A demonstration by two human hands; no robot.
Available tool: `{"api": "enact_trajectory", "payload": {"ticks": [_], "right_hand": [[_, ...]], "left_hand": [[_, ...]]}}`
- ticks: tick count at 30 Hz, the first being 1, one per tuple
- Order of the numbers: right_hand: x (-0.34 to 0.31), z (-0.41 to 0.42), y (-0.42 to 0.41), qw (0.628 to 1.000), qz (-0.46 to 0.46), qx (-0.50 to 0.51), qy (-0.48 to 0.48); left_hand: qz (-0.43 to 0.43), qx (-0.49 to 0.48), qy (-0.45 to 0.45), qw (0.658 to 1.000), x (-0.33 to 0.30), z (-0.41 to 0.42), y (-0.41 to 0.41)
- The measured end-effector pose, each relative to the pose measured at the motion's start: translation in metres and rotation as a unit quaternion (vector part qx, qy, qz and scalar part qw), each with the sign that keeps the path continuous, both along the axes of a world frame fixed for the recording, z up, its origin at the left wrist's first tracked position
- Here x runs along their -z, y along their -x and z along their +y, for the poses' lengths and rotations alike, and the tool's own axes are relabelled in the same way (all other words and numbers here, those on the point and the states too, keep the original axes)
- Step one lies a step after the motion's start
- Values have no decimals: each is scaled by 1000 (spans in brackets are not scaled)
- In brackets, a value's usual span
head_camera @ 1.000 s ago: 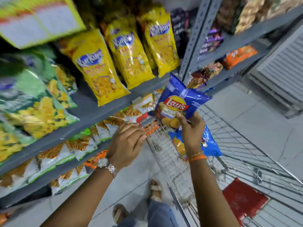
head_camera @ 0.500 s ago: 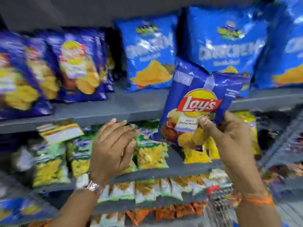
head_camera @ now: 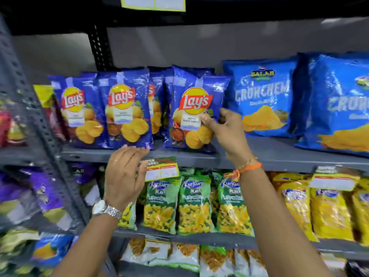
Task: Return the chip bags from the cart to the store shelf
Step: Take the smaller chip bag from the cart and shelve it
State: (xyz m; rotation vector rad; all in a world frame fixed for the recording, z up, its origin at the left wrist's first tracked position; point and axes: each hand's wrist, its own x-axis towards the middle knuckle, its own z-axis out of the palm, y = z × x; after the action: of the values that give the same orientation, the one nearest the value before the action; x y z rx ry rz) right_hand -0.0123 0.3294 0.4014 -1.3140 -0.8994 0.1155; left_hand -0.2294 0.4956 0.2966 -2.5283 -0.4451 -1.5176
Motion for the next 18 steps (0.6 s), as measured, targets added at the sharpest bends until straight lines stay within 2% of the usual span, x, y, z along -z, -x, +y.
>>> {"api": "enact_trajectory", "payload": {"ticks": [4,12,18], "right_hand": [[4,23,-2,1000,24,-5,16],[13,32,5,999,33,31,9],[13,30,5,998,45,47,9]], "left_hand": [[13,18,14,1000,14,16,5],[-82,29,43,995,23,16,-14],[-93,46,47,993,25,17,-15]]}}
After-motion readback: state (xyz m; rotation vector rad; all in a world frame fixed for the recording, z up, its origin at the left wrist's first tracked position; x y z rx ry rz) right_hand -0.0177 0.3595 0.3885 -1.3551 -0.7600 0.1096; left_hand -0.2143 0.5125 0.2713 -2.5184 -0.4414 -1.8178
